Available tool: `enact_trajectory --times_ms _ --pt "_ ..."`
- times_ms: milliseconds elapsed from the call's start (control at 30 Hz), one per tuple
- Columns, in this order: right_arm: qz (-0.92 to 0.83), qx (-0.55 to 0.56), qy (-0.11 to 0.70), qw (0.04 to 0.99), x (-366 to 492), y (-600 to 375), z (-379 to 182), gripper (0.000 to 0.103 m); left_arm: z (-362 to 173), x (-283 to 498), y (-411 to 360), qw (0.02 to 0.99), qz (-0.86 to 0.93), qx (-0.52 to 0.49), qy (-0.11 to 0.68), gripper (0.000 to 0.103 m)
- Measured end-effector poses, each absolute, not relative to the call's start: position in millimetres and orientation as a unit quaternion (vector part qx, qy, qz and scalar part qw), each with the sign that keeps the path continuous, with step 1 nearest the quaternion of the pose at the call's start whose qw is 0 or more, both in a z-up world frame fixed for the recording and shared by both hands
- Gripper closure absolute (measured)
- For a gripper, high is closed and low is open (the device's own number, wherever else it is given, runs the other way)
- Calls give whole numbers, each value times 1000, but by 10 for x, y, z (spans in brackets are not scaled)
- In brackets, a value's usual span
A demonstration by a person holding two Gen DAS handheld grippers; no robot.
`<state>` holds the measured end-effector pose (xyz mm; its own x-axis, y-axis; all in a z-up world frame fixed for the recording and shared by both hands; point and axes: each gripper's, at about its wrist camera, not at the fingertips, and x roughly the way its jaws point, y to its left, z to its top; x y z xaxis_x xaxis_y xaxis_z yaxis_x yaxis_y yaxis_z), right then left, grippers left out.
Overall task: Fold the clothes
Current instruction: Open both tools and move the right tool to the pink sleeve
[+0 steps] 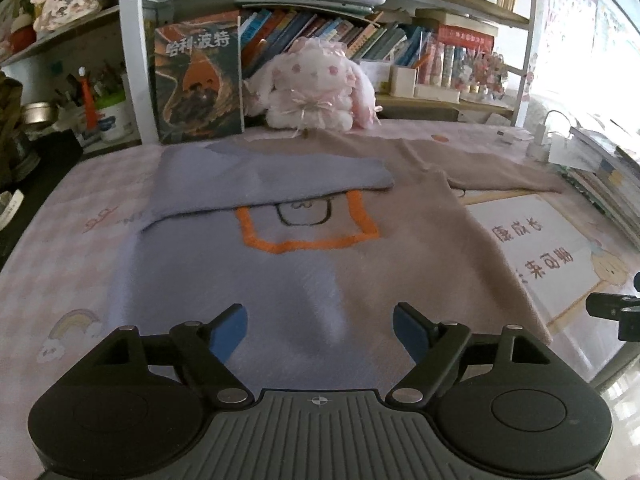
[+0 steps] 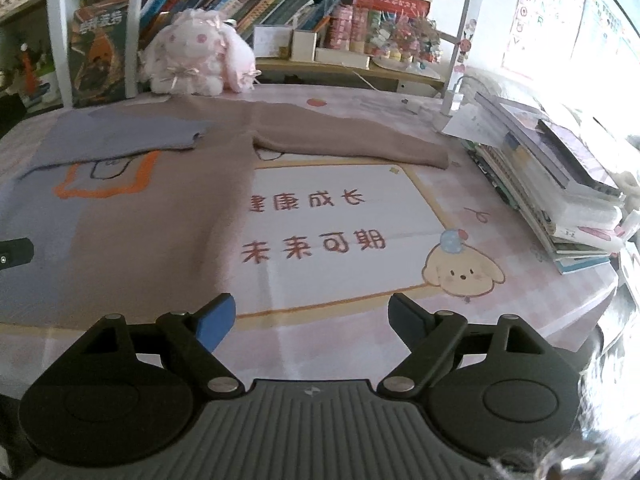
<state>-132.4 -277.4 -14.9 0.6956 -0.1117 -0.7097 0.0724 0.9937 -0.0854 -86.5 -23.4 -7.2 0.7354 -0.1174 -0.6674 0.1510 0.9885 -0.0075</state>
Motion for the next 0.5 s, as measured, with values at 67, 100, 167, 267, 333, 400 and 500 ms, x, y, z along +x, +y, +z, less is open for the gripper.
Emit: enact_trajectory --times_ms 67,100,167,267,333,400,500 --pt "-46 -23 386 921 -1213 -2891 -171 20 -75 -787 -358 932 -60 27 355 20" --pt "-43 -23 384 922 -1159 -2948 -179 20 -73 -748 -420 933 -54 27 354 20" --pt "-36 -24 381 923 -998 -3093 -194 20 -49 -648 -556 934 -40 24 353 20" --pt "-23 -20 375 927 -716 -3348 -168 20 -15 -507 -728 938 -18 15 346 20" --pt "-16 -20 364 931 -527 -3529 -151 19 -12 -417 -829 939 -1 5 343 20" --pt "-12 -18 357 934 -365 -3695 -153 18 -24 -349 -928 940 15 -10 340 20" --pt "-7 -11 358 934 -126 -3944 -188 18 -41 -276 -1072 938 28 -28 343 20"
